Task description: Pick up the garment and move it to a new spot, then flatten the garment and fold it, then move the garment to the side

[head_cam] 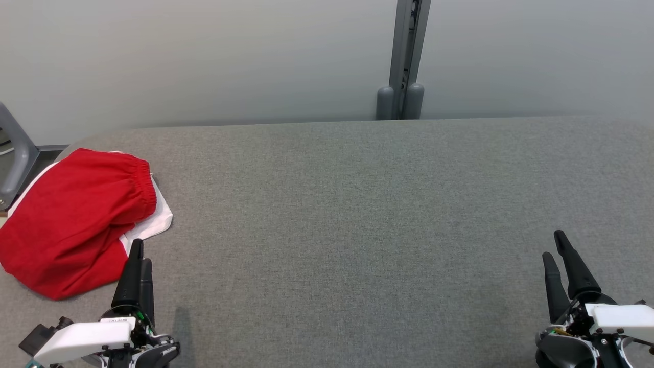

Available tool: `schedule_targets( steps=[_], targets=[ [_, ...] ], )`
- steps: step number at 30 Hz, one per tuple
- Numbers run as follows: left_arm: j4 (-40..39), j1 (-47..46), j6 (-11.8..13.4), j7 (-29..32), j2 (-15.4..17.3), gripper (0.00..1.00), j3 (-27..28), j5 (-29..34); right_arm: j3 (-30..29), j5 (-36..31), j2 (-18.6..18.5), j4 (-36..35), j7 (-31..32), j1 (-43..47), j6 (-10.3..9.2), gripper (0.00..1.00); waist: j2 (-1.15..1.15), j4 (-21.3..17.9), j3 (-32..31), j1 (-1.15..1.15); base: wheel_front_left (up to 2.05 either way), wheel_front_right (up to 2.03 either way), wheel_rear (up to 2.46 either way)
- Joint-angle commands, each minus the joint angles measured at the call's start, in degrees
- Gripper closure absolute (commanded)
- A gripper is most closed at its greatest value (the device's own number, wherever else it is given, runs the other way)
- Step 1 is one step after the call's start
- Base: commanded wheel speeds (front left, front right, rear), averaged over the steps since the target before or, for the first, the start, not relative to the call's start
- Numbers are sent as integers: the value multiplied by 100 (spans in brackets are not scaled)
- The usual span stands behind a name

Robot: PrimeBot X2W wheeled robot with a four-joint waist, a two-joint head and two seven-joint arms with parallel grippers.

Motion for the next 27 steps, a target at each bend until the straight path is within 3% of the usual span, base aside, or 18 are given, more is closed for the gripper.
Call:
schedule_targets(
  steps=[1, 13, 27],
  targets=[
    [-146, -171, -3, -47, 53, 0, 2, 126, 37, -16, -55, -145, -58, -166, 4, 0, 0, 0, 1, 0, 0, 0, 0],
    [-314, -191, -4, -347, 63, 0, -43, 976, 366, -535, -186, -312, -411, -264, 5, 0, 0, -5, 3, 0, 0, 0, 0],
    [-515, -177, 271, -649, 73, 0, -235, 2588, 496, -2448, -159, -441, -729, -337, 7, 0, 0, -4, 28, 0, 0, 0, 0]
  ],
)
